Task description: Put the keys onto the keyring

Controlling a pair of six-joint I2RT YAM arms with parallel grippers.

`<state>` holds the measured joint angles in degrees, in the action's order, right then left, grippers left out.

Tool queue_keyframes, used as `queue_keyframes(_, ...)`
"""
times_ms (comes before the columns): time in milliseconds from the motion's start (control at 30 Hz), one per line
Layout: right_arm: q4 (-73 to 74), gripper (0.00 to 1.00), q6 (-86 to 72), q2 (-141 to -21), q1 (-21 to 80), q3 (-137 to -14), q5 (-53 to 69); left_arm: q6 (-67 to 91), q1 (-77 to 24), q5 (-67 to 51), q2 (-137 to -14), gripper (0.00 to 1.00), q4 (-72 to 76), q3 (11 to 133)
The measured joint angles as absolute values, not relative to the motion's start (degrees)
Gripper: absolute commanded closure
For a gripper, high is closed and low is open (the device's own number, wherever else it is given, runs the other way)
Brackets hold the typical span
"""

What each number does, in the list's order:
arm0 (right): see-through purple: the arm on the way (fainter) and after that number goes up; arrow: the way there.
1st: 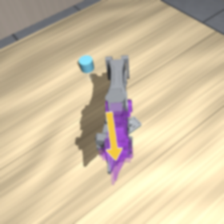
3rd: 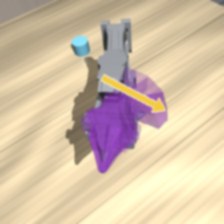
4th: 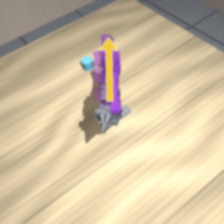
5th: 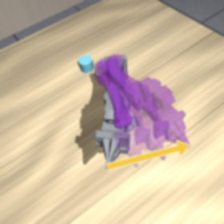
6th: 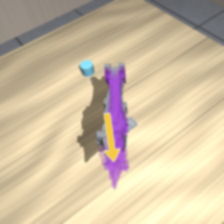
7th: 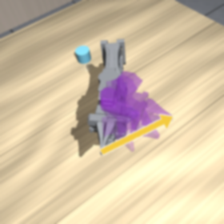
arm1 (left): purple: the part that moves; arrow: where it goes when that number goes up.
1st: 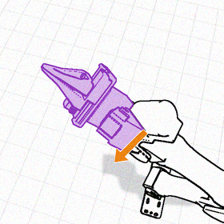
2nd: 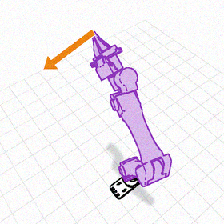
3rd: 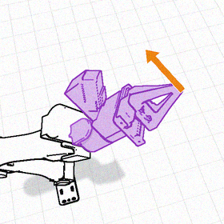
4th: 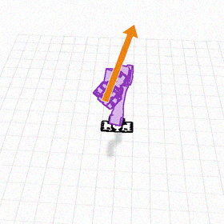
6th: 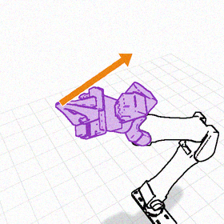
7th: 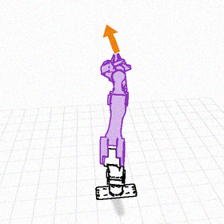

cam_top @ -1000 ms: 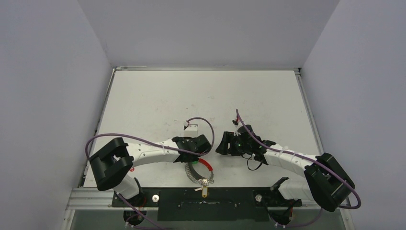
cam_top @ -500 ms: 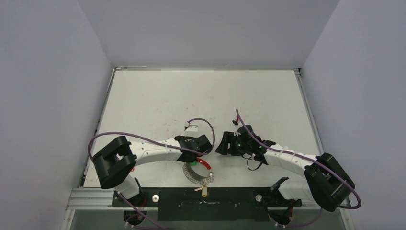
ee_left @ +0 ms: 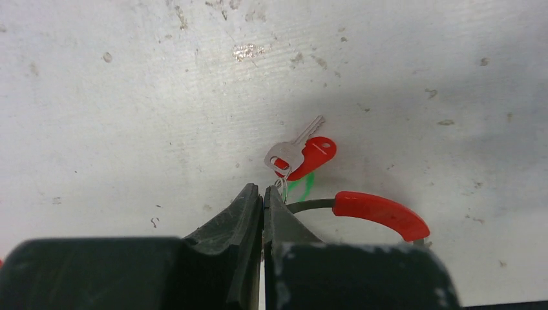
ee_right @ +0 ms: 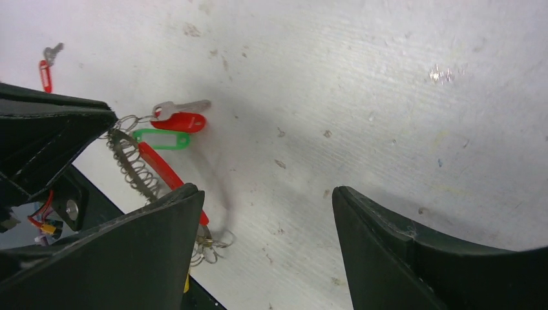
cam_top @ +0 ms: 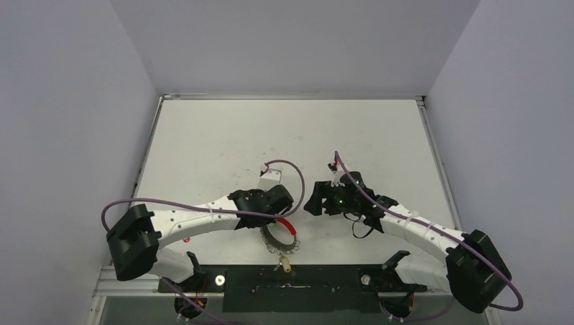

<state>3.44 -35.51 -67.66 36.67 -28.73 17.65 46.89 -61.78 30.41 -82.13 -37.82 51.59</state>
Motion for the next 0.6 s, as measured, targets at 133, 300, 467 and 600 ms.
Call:
queue_keyframes(133, 4.12, 0.22, -31.55, -62.26, 36.67, -30.96, 17.96, 42.54, -61.78, 30.87, -76.84, 1.00, -36.07, 51.44)
queue_keyframes(300, 3.51, 0.19, -25.89, -55.40, 36.40, -33.54, 18.28, 35.70, -61.78, 30.98, -69.41, 1.00, -31.38, 49.39)
queue_keyframes(467, 1.78, 0.19, -20.67, -52.51, 36.40, -34.04, 20.08, 27.53, -61.80, 28.73, -62.63, 1.00, -25.08, 46.24)
queue_keyframes(600, -1.21, 0.19, -18.11, -52.01, 36.40, -33.91, 22.70, 21.23, -61.80, 25.19, -57.28, 1.00, -18.24, 42.26)
